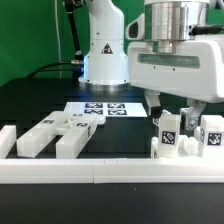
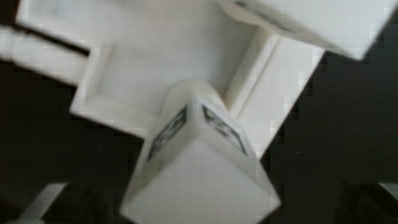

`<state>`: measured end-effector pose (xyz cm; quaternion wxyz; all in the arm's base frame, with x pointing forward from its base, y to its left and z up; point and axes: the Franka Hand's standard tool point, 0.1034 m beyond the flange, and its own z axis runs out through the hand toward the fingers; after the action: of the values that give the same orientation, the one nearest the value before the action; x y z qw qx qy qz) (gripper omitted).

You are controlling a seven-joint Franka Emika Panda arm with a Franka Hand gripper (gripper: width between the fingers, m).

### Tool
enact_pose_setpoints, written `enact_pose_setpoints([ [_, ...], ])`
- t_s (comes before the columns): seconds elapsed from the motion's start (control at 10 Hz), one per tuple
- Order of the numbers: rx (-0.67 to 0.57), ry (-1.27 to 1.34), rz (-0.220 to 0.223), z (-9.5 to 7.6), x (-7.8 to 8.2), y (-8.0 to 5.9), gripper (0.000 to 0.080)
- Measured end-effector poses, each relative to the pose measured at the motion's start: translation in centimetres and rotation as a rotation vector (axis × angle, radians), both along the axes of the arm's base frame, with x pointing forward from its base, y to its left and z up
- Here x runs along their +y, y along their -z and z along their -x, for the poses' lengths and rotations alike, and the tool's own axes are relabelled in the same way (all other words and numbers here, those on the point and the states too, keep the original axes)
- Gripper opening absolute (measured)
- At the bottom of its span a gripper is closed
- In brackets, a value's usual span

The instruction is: Assemble chair

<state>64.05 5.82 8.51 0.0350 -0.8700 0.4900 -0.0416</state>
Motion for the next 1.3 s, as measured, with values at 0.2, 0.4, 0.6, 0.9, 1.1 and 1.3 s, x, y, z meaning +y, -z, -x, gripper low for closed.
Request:
enact_pose_setpoints([
  [0.2, -0.003, -0.174, 0.020, -0.03, -0.32, -0.01, 0.0649],
  [0.4, -0.004, -0.340, 0.041, -0.04, -0.55, 0.00, 0.0649],
  [0.6, -0.005, -0.485, 0.063, 0.00, -0.55, 0.07, 0.0649],
  [0.9, -0.003, -0.570, 0.073, 0.07, -0.56, 0.28, 0.0649],
  [1.1, -0.003, -0.568, 0.073, 0.06, -0.60, 0.26, 0.0536],
  [1.3, -0.003, -0.566, 0.073, 0.06, -0.61, 0.27, 0.0285],
])
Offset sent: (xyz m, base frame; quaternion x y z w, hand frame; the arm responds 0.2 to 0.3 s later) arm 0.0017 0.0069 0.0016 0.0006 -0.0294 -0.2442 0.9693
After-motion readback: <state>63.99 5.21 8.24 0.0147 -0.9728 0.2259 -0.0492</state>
